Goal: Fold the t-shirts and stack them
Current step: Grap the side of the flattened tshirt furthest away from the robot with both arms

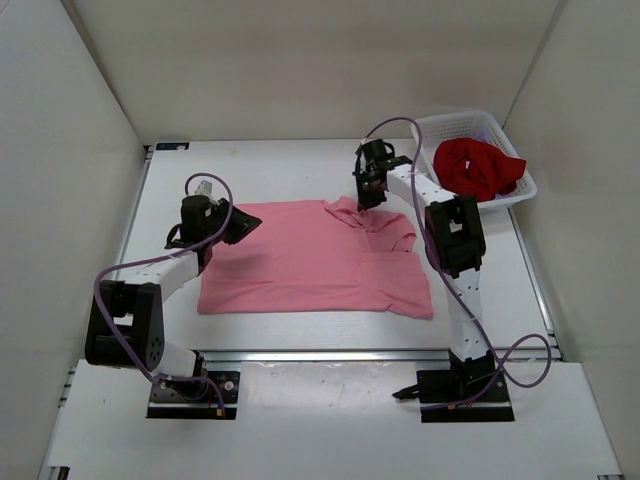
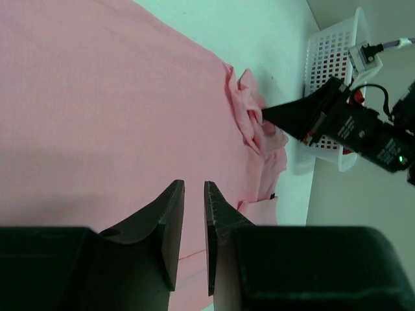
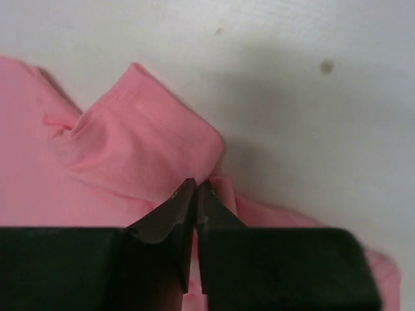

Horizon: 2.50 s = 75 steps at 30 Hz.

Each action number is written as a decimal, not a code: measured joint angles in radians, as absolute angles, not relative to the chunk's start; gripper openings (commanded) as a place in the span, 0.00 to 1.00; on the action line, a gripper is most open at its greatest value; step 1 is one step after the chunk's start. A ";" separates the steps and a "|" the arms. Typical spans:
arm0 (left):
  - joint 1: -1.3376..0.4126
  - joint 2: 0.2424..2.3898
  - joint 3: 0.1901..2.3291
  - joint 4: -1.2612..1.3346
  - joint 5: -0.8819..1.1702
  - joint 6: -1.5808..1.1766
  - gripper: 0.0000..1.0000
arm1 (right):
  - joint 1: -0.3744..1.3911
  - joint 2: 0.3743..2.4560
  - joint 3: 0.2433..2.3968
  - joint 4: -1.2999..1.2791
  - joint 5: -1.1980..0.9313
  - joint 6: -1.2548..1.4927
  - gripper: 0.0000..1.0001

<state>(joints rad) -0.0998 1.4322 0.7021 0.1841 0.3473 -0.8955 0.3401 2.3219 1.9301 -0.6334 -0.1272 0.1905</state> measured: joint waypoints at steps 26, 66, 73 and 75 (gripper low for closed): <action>-0.056 1.410 0.702 0.165 0.329 -0.879 0.30 | 0.400 1.876 1.391 -0.348 -0.141 0.241 0.39; -0.023 1.451 0.800 0.110 0.224 -0.827 0.30 | 0.410 1.709 0.999 -0.142 -0.183 0.471 0.33; -0.027 1.451 0.800 0.112 0.224 -0.827 0.30 | 0.422 1.723 0.994 -0.146 -0.173 0.471 0.33; -0.028 1.451 0.800 0.113 0.224 -0.828 0.31 | 0.430 1.723 0.994 -0.149 -0.160 0.470 0.32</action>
